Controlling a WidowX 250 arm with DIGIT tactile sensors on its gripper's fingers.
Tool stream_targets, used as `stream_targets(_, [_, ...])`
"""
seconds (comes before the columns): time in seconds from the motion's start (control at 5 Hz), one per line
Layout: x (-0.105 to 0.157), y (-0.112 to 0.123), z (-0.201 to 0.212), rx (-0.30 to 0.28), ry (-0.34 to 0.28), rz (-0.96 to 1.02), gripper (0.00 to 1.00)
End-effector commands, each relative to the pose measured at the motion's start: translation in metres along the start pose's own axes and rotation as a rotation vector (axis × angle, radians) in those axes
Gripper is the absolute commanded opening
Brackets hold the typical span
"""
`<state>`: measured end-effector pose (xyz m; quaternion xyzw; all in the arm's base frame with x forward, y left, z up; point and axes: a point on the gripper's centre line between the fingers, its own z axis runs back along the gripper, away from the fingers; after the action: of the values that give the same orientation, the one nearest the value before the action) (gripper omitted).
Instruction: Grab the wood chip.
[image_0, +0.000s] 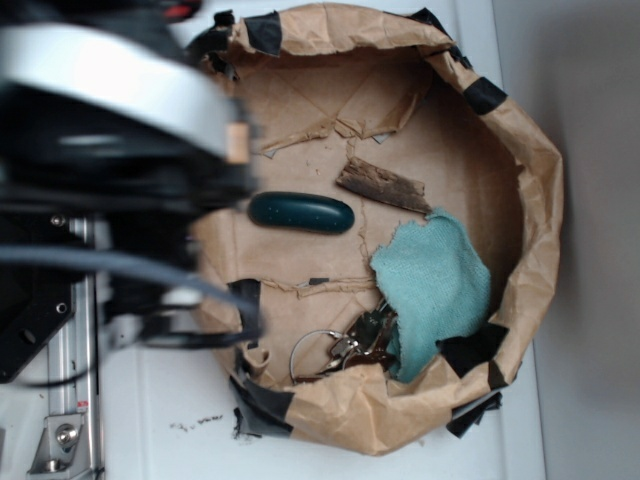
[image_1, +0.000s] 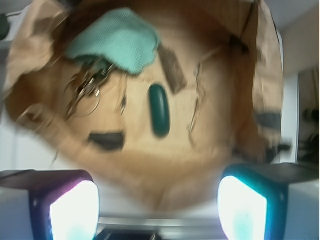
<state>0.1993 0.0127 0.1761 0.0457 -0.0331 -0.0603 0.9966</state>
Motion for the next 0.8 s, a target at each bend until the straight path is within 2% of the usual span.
stream_targets(0.0, [0.078, 0.037, -0.064, 0.066, -0.054, -0.128, 1.00])
stream_targets(0.2, [0.111, 0.046, -0.105, 0.072, -0.008, -0.155, 1.00])
stream_targets(0.4, [0.123, 0.031, -0.138, 0.086, 0.016, -0.171, 1.00])
stream_targets(0.6, [0.108, 0.018, -0.159, 0.053, 0.064, -0.191, 1.00])
